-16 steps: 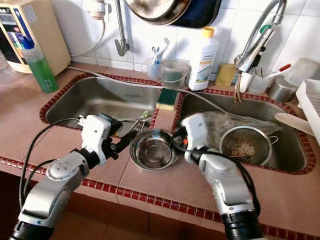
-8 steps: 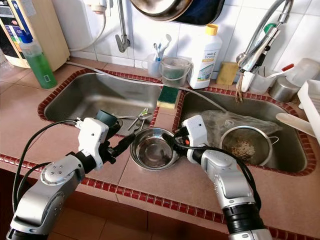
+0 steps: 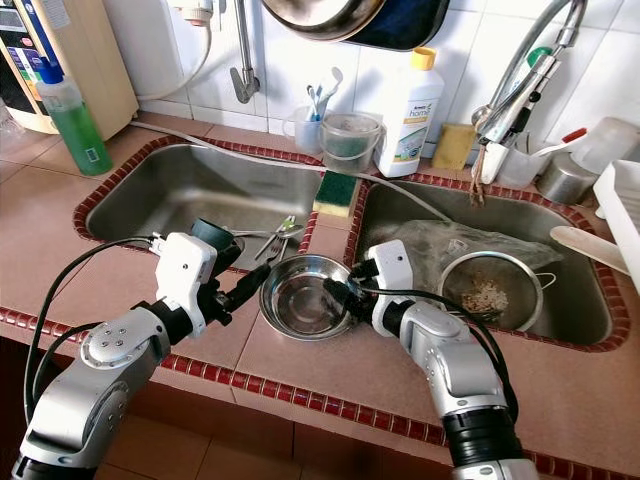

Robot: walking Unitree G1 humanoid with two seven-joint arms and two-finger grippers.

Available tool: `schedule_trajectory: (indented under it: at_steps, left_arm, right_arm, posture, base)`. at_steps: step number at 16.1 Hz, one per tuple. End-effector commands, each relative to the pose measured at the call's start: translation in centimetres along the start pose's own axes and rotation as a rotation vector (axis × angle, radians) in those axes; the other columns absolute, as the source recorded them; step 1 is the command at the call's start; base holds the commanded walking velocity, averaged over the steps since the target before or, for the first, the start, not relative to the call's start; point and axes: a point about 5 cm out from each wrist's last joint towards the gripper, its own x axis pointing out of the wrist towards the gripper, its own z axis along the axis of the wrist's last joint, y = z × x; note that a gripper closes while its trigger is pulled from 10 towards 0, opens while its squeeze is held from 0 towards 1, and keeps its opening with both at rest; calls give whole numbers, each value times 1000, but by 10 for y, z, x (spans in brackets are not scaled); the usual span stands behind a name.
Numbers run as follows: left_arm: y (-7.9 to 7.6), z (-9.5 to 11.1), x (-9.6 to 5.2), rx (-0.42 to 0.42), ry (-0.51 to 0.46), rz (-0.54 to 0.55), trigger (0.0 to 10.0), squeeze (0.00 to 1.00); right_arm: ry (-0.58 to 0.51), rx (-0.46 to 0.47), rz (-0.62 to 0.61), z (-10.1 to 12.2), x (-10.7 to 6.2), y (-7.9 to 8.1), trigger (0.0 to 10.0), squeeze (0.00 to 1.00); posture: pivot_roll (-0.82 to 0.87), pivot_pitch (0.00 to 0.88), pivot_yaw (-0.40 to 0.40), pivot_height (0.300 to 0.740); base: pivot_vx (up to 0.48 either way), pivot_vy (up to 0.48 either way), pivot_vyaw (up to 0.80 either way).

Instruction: Kitchen organization

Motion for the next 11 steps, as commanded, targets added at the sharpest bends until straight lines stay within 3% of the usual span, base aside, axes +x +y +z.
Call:
schedule_trajectory:
  at_steps: [1,3,4,5,6,11]
  left_arm:
    - [-1,6,0,9,-20,-1,10000,0]
    - [-1,7,0,8,-24,1,10000,0]
    - [-1,7,0,6,-24,-1,10000,0]
    - [-2,7,0,5,-25,-7,10000,0]
    - [-3,7,-2,0,-24,-19,10000,0]
    - [-9,1,-8,18,3,-90,10000,0]
  right_arm:
    - [17,23,-18,0,-2,-5,10000,0]
    - [40,35,-9,-3,0,-2,10000,0]
    - [60,48,-2,-6,0,-1,4392,0]
    - [58,52,0,-6,0,-1,392,0]
    - [56,51,7,-6,0,0,0,0]
    - [54,58,16,-1,0,-2,0,0]
  posture:
    - [-138,44,-26,736]
    - [-136,36,-29,736]
    - [-135,34,-30,736]
    - [-135,32,-31,736]
    - [-134,29,-30,736]
    - [-132,13,-31,736]
  base:
    - [0,0,0]
    - [0,0,0]
    - [0,0,0]
    - [0,0,0]
    - [0,0,0]
    - [0,0,0]
